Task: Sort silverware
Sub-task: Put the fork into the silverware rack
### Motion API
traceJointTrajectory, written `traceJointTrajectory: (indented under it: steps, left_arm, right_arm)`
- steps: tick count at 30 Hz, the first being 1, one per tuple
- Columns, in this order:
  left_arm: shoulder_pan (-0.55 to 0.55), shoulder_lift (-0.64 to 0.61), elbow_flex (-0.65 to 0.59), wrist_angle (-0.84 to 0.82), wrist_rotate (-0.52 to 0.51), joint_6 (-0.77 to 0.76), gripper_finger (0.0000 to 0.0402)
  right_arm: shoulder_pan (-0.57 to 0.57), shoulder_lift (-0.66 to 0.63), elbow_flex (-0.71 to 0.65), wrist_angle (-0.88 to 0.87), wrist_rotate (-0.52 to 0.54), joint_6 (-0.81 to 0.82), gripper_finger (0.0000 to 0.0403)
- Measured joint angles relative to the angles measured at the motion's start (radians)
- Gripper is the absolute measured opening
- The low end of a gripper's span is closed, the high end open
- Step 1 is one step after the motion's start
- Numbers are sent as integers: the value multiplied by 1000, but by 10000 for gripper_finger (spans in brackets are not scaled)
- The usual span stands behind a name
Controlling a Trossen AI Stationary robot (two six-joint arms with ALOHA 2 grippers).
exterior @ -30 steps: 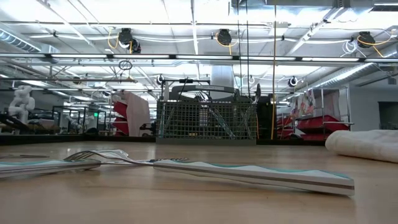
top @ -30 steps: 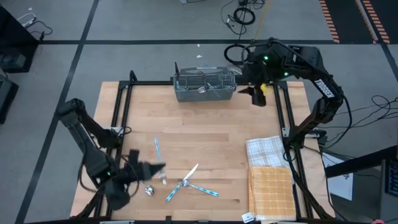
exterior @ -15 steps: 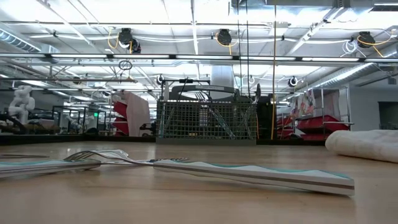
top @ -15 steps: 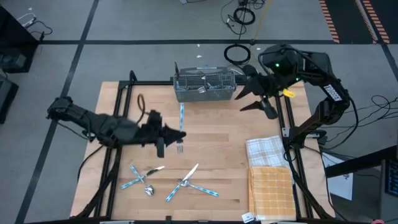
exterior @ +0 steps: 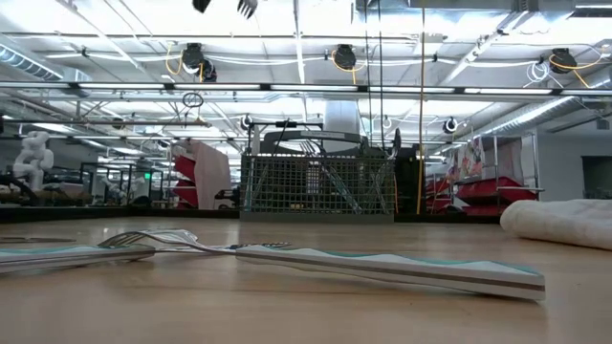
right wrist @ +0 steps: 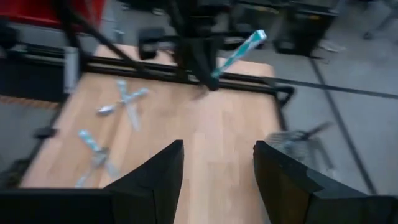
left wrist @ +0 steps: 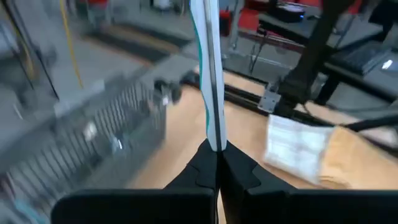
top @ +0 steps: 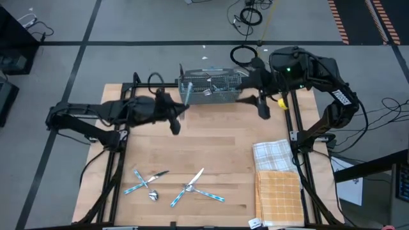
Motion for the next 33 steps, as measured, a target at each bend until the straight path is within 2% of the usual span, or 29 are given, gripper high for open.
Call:
traceJointTrajectory:
  steps: [3,9,13,17,20,24,28,31,33]
  left_arm:
    - [79,2,3,-54,159,-180,4]
    - [203,17,3,27,616,-422,4]
    - [250,30,2,214,854,-626,4]
    - [313,34,4,416,994,-923,4]
    - [356,37,3,488,1012,-1118,4]
    - [407,45,4,507,1003,-1277,4]
    - [437,81,2,536,897,-1369,4]
    - [439,133,3,732,896,-1443,4]
    - [425,181,3,888,902,-1550,4]
  right_arm:
    - [-1,6,0,35,16,-2,180]
    - [0,51,0,50,14,-20,180]
    - [7,94,0,16,13,-62,180]
    - [56,119,0,22,12,-126,180]
    - [118,122,0,68,57,-186,180]
    - [207,125,0,144,240,-312,180]
    - [259,135,0,216,357,-442,180]
    - [260,143,0,244,374,-504,180]
    - [242,153,0,245,376,-518,180]
